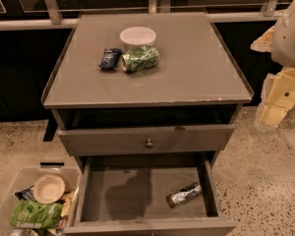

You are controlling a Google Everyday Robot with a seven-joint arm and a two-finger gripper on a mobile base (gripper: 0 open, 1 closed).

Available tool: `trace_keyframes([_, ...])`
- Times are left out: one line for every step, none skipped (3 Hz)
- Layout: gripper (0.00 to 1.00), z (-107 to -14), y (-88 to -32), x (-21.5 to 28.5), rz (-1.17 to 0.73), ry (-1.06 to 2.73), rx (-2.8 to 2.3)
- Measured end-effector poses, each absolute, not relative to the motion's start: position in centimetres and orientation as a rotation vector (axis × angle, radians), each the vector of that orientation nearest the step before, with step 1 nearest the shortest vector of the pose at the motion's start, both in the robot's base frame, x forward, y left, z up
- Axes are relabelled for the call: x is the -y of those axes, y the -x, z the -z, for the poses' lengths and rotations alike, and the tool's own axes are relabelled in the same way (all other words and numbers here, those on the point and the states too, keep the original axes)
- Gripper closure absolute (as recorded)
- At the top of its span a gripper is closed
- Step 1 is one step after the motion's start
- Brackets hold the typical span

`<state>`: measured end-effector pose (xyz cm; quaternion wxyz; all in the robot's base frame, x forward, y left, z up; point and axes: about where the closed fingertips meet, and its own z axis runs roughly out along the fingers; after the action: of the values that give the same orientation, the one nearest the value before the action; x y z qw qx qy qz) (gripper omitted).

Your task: Pick redbull can from middle drawer and place on counter

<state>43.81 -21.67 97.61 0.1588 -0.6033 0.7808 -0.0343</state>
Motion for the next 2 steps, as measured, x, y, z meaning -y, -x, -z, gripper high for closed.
trace_keyframes([0.0,-97.61,-43.81,21.67,0.098,1.725,-2.232])
trace_keyframes([0.0,-97.09,-43.1,22.06,0.132,1.731,-2.219])
